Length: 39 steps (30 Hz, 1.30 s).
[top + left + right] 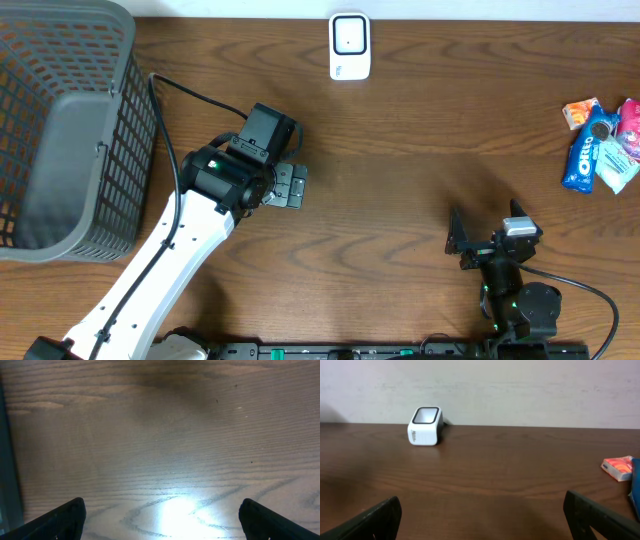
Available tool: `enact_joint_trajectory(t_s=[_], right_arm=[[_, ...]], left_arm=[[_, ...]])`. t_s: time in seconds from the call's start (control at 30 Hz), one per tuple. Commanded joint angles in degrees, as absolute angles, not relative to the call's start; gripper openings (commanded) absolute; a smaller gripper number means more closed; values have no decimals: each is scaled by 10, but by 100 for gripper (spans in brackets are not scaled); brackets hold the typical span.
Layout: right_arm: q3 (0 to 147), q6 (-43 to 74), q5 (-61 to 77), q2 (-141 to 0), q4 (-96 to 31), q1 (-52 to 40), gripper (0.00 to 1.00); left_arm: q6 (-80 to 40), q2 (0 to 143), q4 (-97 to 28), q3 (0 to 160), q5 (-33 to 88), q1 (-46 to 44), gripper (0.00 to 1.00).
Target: Scan the item barcode
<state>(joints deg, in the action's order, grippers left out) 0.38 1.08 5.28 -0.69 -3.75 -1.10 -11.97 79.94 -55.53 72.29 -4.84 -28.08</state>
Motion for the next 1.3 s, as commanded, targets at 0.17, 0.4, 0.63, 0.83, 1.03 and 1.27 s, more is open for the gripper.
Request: enact_joint_trajectory(t_s=[0.17, 0.4, 0.63, 0.83, 1.03, 1.27], right_arm=[[3, 21, 46, -3, -41, -16, 99], [3, 21, 46, -3, -41, -16, 99], [3, 21, 46, -3, -41, -16, 99], [3, 21, 46, -3, -41, -16, 99], [3, 21, 46, -3, -41, -16, 99], [3, 21, 46, -3, -41, -16, 99]], left_arm=[[-119, 801, -557, 722, -51, -279, 98], [-109, 793, -568, 722, -62, -279, 98], [-112, 741, -562, 677, -51, -276, 98], [-112, 658, -470, 543, -48, -273, 98], [-109, 537, -309, 358, 23, -212, 98], [-86, 385, -165, 185, 100, -126, 98]])
